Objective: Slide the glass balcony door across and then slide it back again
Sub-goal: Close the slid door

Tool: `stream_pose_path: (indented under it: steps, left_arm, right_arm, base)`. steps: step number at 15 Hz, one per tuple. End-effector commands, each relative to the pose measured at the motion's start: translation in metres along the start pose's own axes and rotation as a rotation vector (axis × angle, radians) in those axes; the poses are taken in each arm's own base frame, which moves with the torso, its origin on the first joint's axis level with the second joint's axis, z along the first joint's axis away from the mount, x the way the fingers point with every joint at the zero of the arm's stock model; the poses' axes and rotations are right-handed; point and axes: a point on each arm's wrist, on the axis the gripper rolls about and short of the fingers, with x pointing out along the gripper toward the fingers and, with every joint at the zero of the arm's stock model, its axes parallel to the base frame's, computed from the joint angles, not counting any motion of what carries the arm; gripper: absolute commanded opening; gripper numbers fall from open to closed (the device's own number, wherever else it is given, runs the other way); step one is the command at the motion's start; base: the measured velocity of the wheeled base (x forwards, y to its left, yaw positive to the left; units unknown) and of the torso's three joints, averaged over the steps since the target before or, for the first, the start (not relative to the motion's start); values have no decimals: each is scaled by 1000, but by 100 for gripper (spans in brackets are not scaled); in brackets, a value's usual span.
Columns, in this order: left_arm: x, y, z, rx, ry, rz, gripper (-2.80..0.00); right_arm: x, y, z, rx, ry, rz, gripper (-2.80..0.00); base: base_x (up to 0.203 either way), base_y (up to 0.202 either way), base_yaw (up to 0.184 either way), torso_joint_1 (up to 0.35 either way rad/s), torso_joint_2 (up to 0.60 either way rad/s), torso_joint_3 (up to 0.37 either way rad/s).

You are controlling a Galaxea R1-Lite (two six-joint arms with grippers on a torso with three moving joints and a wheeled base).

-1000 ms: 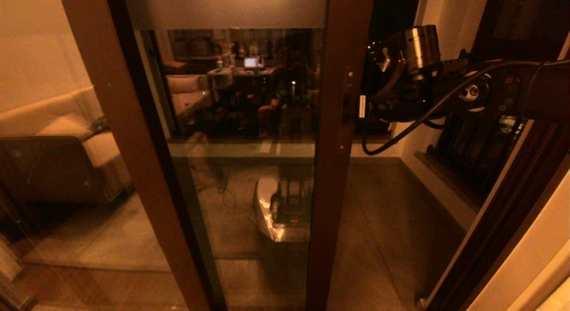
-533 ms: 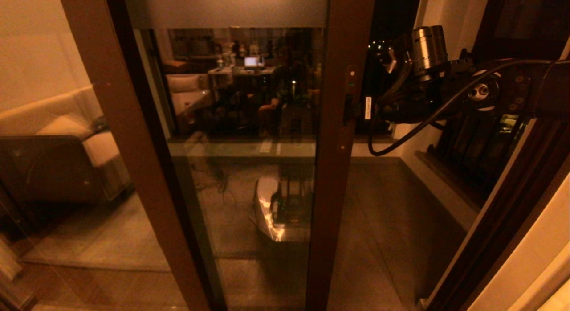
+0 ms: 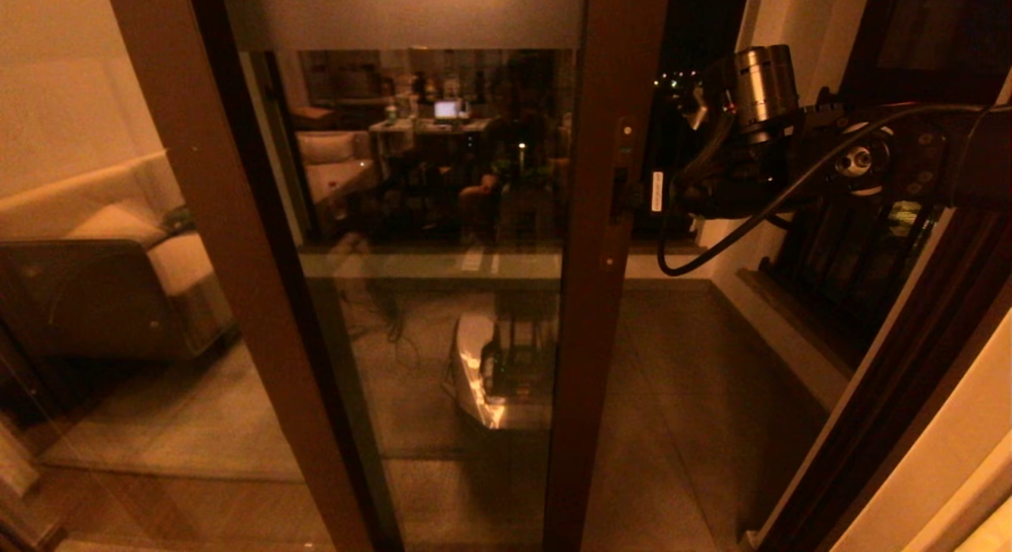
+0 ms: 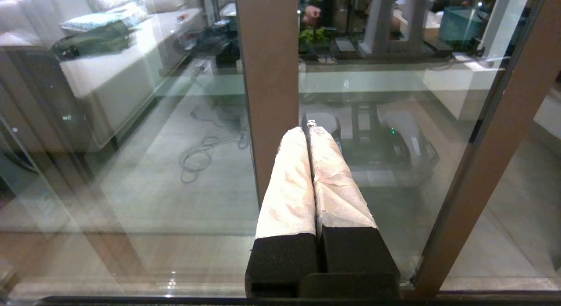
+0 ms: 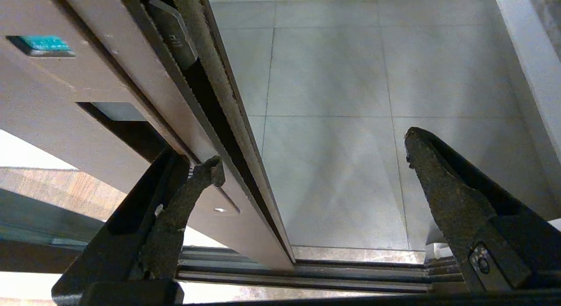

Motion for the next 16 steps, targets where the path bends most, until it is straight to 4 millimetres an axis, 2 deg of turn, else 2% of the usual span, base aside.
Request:
stream_pose_path:
  steps: [1,16]
  left_arm:
    - [2,0,-9,0,34,-2,-280]
    - [2,0,-9,0,34,-2,-280]
  right_arm:
    - [-2,-2,2,3,-5,-8,0]
    - [4,-23,4,-9,-4,-60,0]
  base:
    - [0,0,0,0,0,0]
    - [0,0,0,0,0,0]
